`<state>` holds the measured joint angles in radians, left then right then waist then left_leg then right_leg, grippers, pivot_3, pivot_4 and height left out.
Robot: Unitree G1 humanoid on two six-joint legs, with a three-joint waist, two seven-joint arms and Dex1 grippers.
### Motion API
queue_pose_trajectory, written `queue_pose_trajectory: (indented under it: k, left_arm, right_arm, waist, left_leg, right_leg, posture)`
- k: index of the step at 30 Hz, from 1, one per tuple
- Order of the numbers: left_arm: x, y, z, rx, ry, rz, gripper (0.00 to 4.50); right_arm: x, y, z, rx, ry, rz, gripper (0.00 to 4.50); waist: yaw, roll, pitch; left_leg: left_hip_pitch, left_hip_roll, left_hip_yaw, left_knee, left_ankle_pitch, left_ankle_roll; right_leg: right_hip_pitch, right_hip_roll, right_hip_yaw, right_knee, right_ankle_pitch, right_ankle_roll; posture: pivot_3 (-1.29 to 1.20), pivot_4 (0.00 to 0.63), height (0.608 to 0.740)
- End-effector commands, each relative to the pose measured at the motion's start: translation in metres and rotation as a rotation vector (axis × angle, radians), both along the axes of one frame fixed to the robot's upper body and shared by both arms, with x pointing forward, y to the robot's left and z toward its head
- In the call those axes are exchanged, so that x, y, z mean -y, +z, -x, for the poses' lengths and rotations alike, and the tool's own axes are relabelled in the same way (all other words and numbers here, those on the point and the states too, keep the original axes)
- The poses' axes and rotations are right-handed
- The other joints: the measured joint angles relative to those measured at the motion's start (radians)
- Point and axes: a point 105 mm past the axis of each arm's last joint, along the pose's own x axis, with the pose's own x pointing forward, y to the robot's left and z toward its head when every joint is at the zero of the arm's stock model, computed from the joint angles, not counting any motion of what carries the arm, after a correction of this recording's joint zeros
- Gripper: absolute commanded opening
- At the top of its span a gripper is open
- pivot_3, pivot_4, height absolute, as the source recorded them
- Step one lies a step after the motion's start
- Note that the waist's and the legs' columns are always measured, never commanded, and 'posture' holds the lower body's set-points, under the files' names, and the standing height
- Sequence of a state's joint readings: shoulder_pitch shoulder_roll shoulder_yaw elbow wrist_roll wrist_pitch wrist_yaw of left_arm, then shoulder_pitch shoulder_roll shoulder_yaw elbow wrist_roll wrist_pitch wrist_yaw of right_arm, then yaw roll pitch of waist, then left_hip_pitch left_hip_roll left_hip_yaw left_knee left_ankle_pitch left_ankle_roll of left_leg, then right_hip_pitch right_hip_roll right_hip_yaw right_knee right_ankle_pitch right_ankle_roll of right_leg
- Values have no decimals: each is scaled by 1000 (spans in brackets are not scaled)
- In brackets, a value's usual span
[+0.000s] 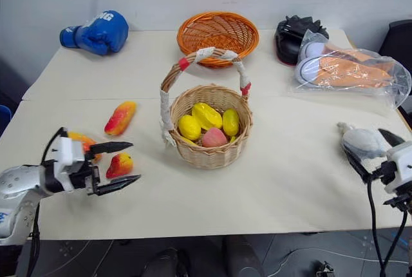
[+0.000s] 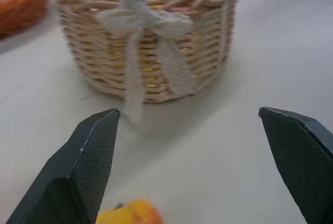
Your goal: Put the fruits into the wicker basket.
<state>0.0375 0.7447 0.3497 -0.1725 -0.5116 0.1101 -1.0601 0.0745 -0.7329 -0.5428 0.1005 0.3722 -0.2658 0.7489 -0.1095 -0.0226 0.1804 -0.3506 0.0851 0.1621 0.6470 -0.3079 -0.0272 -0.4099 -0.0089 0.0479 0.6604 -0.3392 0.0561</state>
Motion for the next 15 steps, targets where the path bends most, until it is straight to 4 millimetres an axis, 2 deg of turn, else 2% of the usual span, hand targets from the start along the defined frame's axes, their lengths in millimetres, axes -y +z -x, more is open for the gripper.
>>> queue_pose_trajectory:
  k: [1,3,4,6,8,10,12,14,15]
  left_arm:
    - [-43,7,9,56,241,62,4500]
    - [-71,6,19,57,399,120,4500]
    - [-93,1,28,53,516,140,4500]
    - [-122,-8,45,48,668,147,4500]
    - [-164,-20,77,27,881,161,4500]
    - [-190,-26,101,16,1017,177,4500]
    - [-203,-26,113,19,1090,194,4500]
    - [-210,-22,118,31,1133,211,4500]
    - [-208,-18,114,34,1123,229,4500]
  right_arm:
    - [-63,19,7,60,285,-37,4458]
    - [-102,13,16,30,468,-54,4458]
    - [-129,5,24,3,588,-42,4458]
    - [-159,-5,37,-24,731,-42,4458]
    - [-185,-15,46,-24,830,-57,4458]
    - [-200,-23,52,-17,886,-54,4458]
    - [-207,-28,55,8,900,-46,4458]
    - [-213,-28,55,43,903,-51,4458]
    - [-215,-26,55,60,906,-55,4458]
  waist:
    - [-2,0,0]
    - [0,-1,0]
    - [2,-2,1]
    - [8,-2,0]
    - [9,-5,0]
    - [10,-11,0]
    - [19,-17,-2]
    - [31,-23,-6]
    - [35,-25,-7]
  left_leg:
    - [0,1,0,0,0,-1]
    - [0,3,-1,0,-1,-2]
    - [-1,3,-2,0,-1,-3]
    - [-1,4,-3,0,-2,-2]
    - [-1,3,-3,0,-3,-1]
    - [-1,3,-2,1,-5,1]
    - [-1,2,-2,2,-7,4]
    - [-1,1,-3,2,-9,6]
    - [-1,0,-4,2,-9,6]
  right_leg:
    - [0,1,0,0,0,0]
    - [-1,2,-1,0,-1,-1]
    - [-1,3,-1,0,-1,-2]
    - [-1,2,-3,-1,-1,-2]
    - [-1,1,-3,-1,-1,-2]
    - [-1,0,-4,-1,-1,-3]
    - [0,-2,-5,-1,-2,-3]
    - [0,-5,-7,-1,-2,-4]
    - [1,-6,-9,-2,-2,-5]
  posture:
    - [0,150,740]
    - [0,150,740]
    - [0,150,740]
    - [0,150,740]
    - [0,150,740]
    - [0,150,740]
    - [0,150,740]
    - [0,150,740]
    - [0,150,740]
